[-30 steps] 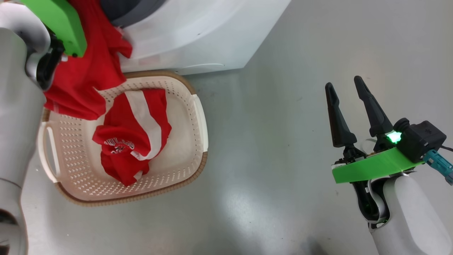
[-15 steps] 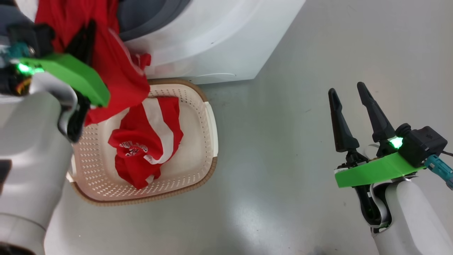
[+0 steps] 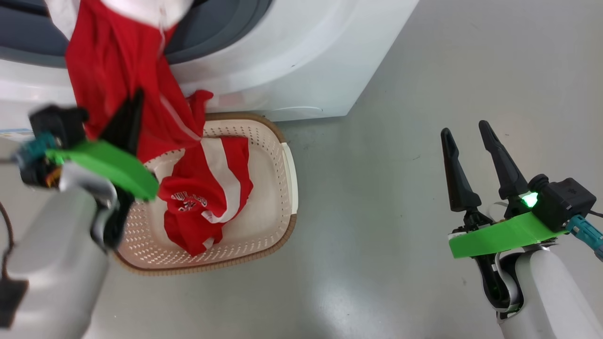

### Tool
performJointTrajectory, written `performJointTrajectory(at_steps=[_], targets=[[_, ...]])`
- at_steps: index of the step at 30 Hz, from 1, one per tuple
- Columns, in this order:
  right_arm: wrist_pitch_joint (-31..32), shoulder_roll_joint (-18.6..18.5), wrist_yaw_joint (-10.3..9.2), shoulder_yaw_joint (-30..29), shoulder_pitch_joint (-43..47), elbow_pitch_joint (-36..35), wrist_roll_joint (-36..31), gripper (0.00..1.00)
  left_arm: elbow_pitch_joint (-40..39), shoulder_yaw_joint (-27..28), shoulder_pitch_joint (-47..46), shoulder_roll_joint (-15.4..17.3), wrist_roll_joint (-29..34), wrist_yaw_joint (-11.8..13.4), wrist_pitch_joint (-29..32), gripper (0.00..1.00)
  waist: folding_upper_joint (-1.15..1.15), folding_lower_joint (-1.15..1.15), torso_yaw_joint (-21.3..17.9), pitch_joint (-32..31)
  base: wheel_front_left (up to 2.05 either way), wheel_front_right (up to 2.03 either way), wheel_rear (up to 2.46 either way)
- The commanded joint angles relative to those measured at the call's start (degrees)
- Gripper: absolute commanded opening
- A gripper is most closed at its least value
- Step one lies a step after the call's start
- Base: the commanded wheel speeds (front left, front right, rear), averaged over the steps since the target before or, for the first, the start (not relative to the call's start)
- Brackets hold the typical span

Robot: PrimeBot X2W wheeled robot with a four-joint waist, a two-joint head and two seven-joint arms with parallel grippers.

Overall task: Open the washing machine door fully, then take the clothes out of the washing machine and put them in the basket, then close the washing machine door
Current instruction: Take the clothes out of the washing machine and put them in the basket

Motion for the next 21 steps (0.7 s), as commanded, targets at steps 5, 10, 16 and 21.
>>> performJointTrajectory(at_steps=[5, 10, 16, 21], targets=[[-0.36, 0.14, 0.35, 1.14, 1.76, -1.28, -0.32, 1.0, -5.69, 1.73, 8.35, 3.95, -0.64, 2.13, -0.21, 0.0, 0.0, 0.0, 0.27, -0.89, 0.0, 0.0, 0.0], [-0.36, 0.14, 0.35, 1.1, 1.88, -1.19, -0.47, 1.0, -9.71, 1.48, 13.8, 4.54, -1.78, 3.83, 1.94, 0.0, 0.0, 0.0, 0.6, -1.13, 0.0, 0.0, 0.0], [-0.36, 0.14, 0.35, 1.25, 1.48, -1.01, -0.64, 1.0, -11.99, 0.7, 19.29, 4.08, -3.58, 4.87, 5.05, 0.0, 0.0, 0.0, 0.66, -0.9, 0.0, 0.0, 0.0], [-0.36, 0.14, 0.35, 1.4, 1.2, -0.93, -0.7, 1.0, -10.69, -0.14, 21.97, 2.73, -4.77, 5.03, 6.58, 0.0, 0.0, 0.0, 0.47, -0.67, 0.0, 0.0, 0.0]])
